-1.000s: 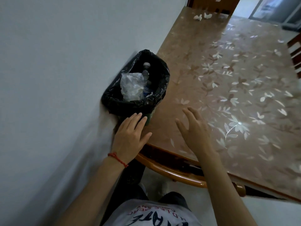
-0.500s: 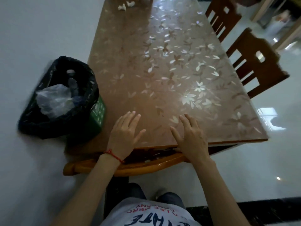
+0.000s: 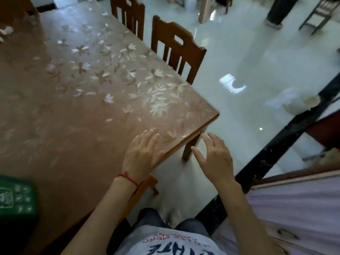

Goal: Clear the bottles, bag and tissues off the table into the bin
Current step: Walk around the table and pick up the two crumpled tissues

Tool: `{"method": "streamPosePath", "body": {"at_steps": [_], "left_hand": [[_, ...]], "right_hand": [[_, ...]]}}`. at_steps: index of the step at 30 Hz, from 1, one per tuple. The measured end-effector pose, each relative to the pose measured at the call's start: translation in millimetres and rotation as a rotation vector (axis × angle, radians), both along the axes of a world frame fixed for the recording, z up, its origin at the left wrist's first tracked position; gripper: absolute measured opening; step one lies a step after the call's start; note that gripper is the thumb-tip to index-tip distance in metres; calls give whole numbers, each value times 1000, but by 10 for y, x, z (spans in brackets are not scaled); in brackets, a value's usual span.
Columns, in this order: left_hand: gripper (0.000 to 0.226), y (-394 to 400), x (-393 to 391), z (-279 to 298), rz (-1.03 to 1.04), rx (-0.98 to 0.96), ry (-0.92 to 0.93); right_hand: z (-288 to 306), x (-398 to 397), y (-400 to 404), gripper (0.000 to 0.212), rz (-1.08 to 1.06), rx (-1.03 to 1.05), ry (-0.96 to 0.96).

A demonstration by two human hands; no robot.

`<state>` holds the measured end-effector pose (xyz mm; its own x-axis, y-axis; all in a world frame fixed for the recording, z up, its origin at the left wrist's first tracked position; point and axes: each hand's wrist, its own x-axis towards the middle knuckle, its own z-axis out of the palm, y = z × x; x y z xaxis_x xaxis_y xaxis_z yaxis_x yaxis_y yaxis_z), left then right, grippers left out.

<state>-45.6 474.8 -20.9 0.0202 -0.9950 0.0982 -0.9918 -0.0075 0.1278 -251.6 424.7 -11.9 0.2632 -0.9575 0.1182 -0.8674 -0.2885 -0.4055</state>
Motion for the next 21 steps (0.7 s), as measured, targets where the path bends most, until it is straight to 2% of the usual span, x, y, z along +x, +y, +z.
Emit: {"method": "streamPosePath", "body": {"at_steps": [4, 12, 21], "left_hand": [[51, -306, -274, 9, -166, -22, 43], [55, -650, -852, 35, -476, 34, 87], [55, -675, -1462, 51, -693, 40, 78]], "right_hand": [[-89, -333, 125, 53, -182, -2, 39], [-169, -854, 562, 47, -532, 2, 43], [-227, -1262, 941, 53, -765, 26, 37]]}}
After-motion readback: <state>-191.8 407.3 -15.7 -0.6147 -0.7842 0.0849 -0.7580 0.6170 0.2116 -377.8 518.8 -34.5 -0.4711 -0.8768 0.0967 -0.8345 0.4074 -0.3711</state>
